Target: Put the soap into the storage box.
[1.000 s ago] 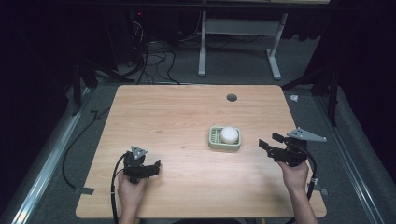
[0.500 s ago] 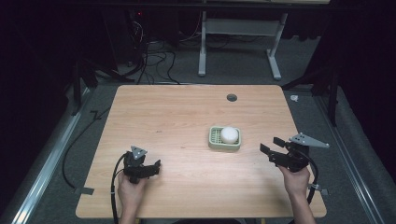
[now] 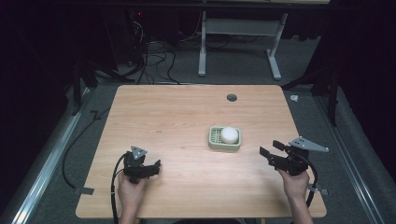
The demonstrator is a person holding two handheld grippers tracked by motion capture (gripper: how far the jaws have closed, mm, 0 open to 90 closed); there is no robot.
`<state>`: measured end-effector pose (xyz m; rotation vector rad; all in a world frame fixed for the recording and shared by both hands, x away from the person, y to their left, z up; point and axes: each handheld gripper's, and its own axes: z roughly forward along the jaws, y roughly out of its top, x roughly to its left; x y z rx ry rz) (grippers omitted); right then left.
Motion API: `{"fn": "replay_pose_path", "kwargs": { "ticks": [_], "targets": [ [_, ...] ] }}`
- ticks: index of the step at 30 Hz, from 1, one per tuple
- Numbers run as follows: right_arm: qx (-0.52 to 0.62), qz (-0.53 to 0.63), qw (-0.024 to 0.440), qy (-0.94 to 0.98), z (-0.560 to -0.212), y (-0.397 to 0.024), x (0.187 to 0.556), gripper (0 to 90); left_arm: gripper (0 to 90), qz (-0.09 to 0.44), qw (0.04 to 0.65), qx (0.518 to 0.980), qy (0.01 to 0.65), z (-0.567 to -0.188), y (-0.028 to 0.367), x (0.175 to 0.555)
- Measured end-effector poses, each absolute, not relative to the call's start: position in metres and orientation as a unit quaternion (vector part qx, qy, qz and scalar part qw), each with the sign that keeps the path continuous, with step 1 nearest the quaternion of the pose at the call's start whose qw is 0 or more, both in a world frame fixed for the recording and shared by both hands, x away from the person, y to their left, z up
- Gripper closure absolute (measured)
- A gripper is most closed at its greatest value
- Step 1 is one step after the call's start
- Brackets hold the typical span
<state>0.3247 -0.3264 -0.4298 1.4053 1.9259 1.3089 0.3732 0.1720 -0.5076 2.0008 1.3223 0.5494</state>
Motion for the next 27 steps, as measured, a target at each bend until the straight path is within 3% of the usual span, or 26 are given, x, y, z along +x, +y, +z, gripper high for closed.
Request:
{"fn": "replay_pose_path", "kwargs": {
  "ticks": [27],
  "targets": [
    [0.517,0.458,0.193,0.697,-0.451,-0.32,0.316,30.8,16.1,0.211,0.334,0.766,0.507,-0.508,0.172,0.373]
  ]
}}
